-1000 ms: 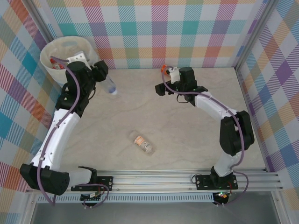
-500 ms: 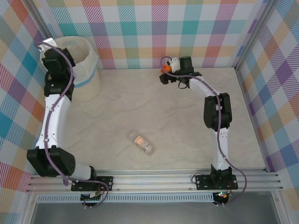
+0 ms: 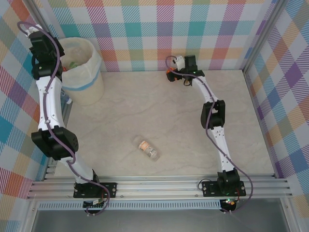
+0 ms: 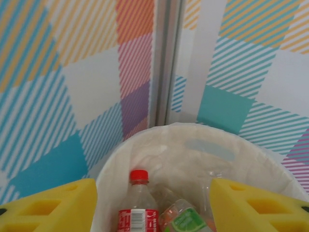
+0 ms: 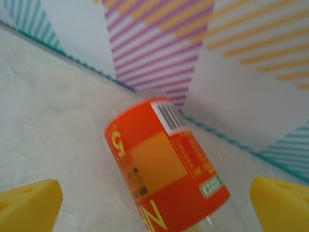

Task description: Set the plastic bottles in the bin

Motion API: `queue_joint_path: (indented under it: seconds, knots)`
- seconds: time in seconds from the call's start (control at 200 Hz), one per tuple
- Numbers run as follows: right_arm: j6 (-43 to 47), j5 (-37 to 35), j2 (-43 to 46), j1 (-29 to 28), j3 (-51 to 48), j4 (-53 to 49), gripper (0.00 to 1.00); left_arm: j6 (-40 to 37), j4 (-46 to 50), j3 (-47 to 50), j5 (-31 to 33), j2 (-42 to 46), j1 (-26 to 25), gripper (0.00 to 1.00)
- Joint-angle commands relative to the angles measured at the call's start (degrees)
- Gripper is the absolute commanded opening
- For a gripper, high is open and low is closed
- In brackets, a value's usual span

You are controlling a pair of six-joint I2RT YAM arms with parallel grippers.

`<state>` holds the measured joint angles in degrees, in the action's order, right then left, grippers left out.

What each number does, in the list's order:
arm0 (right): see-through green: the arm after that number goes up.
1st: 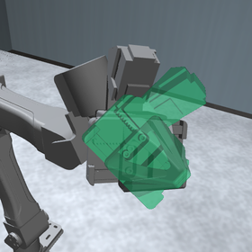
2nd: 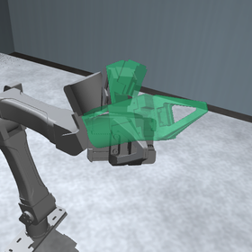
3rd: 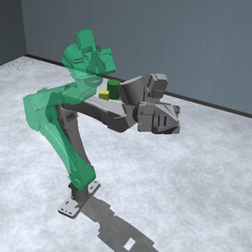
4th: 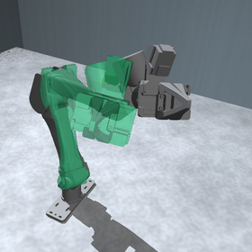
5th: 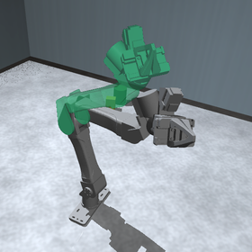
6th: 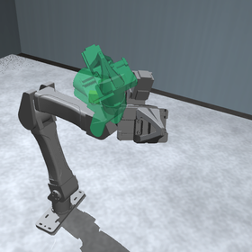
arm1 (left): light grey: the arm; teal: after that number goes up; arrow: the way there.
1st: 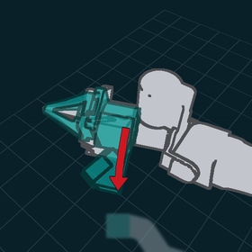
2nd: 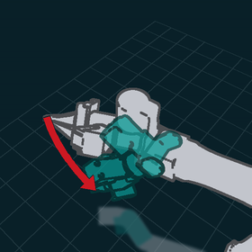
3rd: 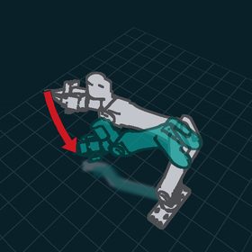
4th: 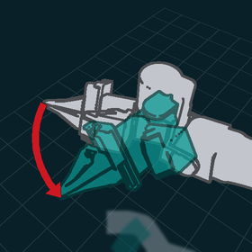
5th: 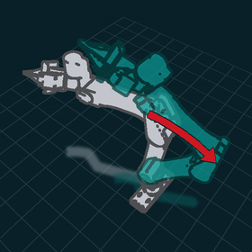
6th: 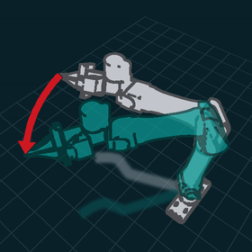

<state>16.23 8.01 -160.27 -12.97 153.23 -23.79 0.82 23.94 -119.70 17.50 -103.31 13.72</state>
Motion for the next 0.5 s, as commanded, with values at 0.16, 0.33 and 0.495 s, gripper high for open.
queue_joint_path:
  seconds: [0.16, 0.33, 0.495]
  knots:
    - [5.5, 3.0, -1.7, 2.2, 1.9, -6.1, 0.97, 4.5, 13.7, -12.2, -7.7, -5.2, 0.5, 0.66]
    - [9.0, 3.6, -1.5, 1.9, 2.0, -11.6, 0.89, 8.7, 14.7, -8.5, -11.2, -2.4, 0.5, 0.79]
    - [11.2, 6.8, -0.7, 1.7, 1.2, -15.5, 0.74, 13.3, 13.1, -3.7, -16.8, 1.3, 0.3, 0.91]
